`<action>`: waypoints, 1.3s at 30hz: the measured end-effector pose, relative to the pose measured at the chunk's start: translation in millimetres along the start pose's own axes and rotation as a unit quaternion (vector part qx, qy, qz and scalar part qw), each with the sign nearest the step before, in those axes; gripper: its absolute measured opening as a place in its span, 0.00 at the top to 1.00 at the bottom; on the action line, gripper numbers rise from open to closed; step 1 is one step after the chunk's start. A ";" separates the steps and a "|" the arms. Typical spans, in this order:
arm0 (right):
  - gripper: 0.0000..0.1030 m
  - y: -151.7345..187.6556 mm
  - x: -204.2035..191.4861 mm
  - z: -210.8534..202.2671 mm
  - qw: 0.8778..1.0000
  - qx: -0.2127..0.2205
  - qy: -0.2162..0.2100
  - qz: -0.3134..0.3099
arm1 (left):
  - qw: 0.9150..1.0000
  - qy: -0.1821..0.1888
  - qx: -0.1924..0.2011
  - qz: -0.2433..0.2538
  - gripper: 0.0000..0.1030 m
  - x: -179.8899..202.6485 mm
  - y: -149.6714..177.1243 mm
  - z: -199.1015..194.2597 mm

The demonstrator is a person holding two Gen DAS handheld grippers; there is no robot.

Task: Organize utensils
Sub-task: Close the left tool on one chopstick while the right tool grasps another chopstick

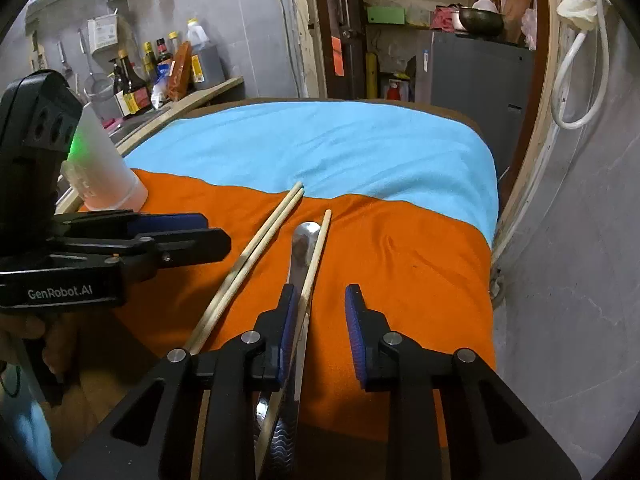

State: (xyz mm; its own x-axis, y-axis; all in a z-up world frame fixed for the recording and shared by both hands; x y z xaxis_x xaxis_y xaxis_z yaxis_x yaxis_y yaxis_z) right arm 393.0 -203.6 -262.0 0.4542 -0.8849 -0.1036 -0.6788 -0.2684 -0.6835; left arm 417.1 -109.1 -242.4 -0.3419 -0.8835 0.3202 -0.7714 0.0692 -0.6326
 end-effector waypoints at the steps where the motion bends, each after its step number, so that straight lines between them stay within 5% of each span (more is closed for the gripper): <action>1: 0.81 0.3 0.7 0.9 1.000 -0.003 0.003 0.001 | 1.000 -0.002 -0.007 0.000 0.75 -0.2 0.1 2.4; 9: 0.84 0.1 9.4 1.0 1.000 -0.002 0.028 0.014 | 0.999 -0.001 -0.037 -0.006 0.81 3.9 -6.7 17.0; 13: 0.85 -1.2 15.8 -1.3 0.999 0.004 0.039 0.025 | 0.999 0.007 -0.045 -0.009 0.94 6.0 -10.4 22.6; 19: 0.90 0.6 34.3 1.5 0.997 -0.003 0.039 0.071 | 0.998 0.021 -0.039 -0.035 0.96 3.3 -8.5 21.5; 28: 0.89 -5.2 24.6 -8.3 0.998 0.020 0.036 0.052 | 0.997 0.011 -0.025 -0.065 0.98 -14.5 -1.1 4.5; 39: 0.88 -17.1 4.9 18.0 1.000 -0.022 0.002 0.018 | 0.995 0.015 -0.066 -0.070 0.97 -16.6 0.2 10.2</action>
State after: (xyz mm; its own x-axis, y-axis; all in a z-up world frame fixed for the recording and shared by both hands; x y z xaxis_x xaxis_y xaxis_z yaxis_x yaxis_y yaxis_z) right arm 417.2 -196.6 -263.8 0.4271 -0.8955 -0.1254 -0.7193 -0.2525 -0.6472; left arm 428.1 -99.2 -255.1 -0.2399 -0.8745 0.4215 -0.8759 0.0078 -0.4825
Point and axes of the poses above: each gripper's, at about its wrist camera, not at the fingertips, and z roughly the way its jaws point, x to its right, y to its underside, the point moved 9 cm from there along z, roughly the way its jaws point, and after that the axes turned 1 degree about x, right-handed, at the moved point
